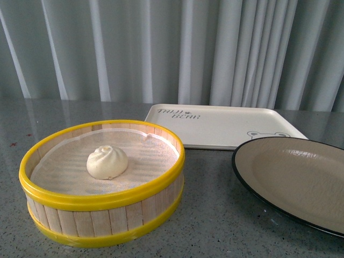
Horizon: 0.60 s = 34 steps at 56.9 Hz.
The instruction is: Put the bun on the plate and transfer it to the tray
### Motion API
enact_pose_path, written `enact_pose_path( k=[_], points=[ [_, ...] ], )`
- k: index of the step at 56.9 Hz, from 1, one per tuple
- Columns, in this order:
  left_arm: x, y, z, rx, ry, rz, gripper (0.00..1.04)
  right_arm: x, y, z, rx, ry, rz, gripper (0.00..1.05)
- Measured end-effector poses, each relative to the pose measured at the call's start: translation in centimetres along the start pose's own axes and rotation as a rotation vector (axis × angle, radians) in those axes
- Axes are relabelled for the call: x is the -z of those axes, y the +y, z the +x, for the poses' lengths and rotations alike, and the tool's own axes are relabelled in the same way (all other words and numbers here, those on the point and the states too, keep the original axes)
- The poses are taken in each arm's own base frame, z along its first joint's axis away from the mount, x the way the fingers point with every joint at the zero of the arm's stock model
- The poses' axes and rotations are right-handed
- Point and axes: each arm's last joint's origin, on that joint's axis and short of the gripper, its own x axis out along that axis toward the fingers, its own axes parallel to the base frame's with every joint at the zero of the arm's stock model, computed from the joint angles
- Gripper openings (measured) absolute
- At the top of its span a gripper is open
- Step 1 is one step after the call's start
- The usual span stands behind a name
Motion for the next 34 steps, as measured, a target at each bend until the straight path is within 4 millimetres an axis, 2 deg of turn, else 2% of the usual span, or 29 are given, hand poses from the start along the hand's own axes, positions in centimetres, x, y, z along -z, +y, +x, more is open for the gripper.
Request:
enact_pose_path(
  k=[34],
  points=[
    [0.0,0.0,0.0,0.0,0.0,0.0,0.98,0.0,0.0,0.0,0.0,0.0,0.0,0.96]
  ],
)
